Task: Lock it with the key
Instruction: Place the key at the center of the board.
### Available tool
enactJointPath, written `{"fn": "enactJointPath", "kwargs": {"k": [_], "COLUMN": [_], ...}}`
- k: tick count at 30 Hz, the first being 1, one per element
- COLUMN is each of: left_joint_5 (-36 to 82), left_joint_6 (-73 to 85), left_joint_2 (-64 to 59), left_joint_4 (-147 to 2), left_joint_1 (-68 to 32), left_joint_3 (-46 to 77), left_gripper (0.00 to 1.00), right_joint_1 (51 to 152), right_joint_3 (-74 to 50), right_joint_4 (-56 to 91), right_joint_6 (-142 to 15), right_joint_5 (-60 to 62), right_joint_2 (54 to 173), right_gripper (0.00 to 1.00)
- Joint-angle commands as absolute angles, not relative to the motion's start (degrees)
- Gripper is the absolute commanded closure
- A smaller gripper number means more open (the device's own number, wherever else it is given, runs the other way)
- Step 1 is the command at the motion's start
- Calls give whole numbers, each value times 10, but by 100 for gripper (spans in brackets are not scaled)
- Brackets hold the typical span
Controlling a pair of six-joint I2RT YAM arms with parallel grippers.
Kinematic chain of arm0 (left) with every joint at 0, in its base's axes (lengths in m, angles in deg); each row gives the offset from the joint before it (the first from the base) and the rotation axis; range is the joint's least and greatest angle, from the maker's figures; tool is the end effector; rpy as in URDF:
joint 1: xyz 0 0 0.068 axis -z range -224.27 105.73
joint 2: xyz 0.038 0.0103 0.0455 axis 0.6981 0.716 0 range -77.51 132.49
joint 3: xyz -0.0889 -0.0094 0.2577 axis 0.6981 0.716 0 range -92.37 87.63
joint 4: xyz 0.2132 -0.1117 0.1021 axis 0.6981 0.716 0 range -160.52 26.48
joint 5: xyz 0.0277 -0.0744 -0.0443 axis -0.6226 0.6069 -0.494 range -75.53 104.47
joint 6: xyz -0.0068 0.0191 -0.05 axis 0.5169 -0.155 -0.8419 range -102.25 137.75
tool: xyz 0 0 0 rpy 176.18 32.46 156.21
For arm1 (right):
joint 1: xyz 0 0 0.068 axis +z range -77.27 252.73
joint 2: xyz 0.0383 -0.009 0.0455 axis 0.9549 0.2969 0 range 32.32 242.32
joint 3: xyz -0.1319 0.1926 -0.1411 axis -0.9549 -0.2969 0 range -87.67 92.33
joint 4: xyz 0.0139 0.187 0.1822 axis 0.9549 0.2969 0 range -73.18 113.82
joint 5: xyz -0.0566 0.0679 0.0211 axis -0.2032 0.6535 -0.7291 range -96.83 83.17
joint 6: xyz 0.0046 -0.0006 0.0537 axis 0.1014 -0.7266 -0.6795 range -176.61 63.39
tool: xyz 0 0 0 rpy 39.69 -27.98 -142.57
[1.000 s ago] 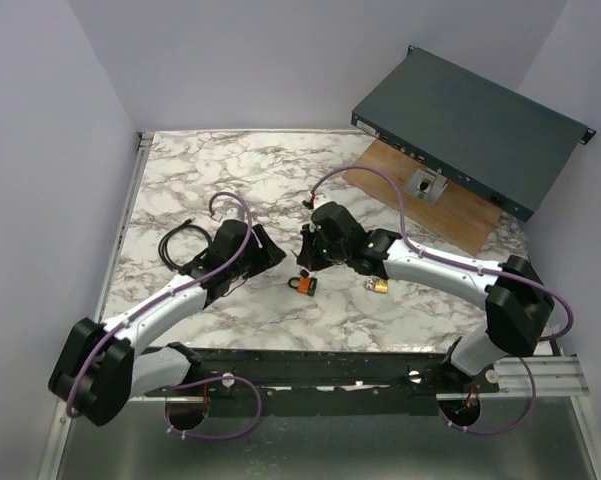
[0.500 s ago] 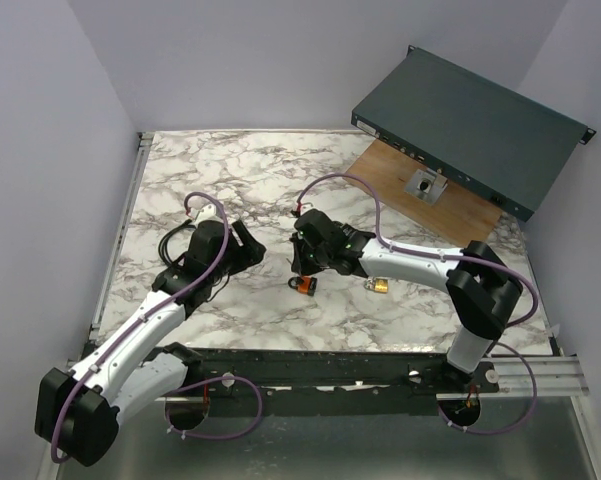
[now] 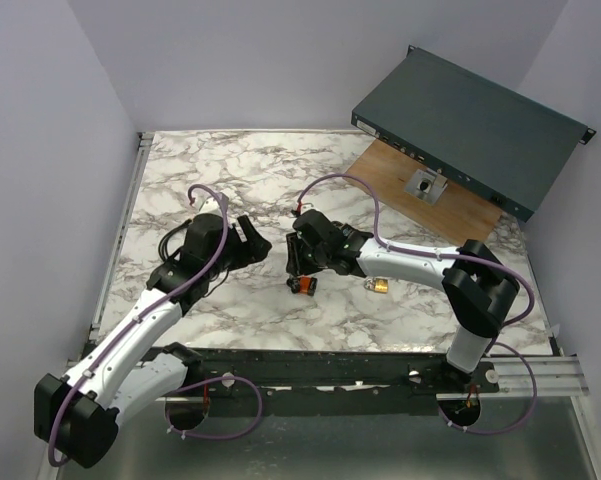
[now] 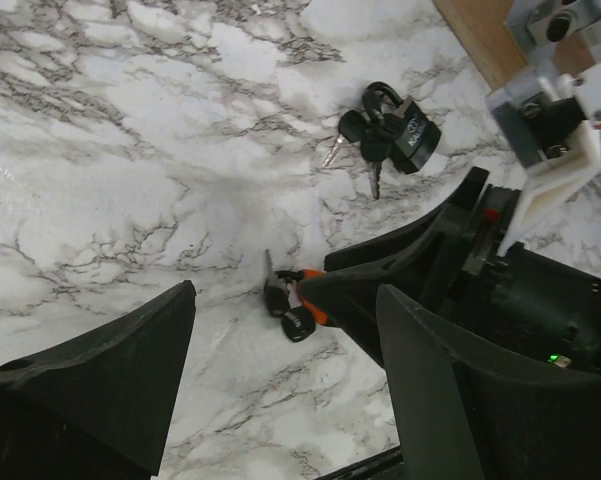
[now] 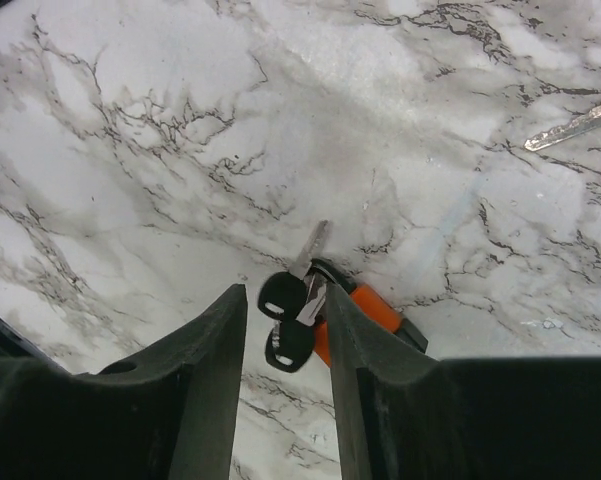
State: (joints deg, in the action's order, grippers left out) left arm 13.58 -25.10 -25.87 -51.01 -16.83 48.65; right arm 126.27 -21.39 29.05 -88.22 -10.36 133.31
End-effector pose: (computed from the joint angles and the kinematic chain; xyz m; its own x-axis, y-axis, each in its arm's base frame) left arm 0.1788 -0.0922 0.2670 -0.6518 -0.4278 -0.6262 0.0080 0.8218 -0.5697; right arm 0.2279 0.3049 0.2024 -0.7774 -0.1719 -0.6050 -0.4348 0.8419 0.3196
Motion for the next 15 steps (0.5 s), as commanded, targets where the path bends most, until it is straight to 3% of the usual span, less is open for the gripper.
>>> {"fn": "enactJointPath", "kwargs": {"k": [1,4,9,15], "left_joint_5": [176,187,213,257], "left_joint_6": [-221,-207,-180,-139], "left_joint_2": [-273,-277,-286,-285], "left_joint_4": [-494,-482,-458,-416], "left_joint_1": [-171,-170,-170,-171], "left_joint_3": [449,431,387,296], "left_gripper": [27,25,18,3], "right_joint_1": [1265,1266,1265,1266], "right_joint_3": [-208,-198,-192,-186], "right_joint_4": [284,300,309,311], "right_joint_6": [-886,-887,-886,-875], "right_joint_5": [-122,-135,-165,-205], "right_joint_2": [1332,1322,1261,1163], "right_gripper": [58,52,33,11]}}
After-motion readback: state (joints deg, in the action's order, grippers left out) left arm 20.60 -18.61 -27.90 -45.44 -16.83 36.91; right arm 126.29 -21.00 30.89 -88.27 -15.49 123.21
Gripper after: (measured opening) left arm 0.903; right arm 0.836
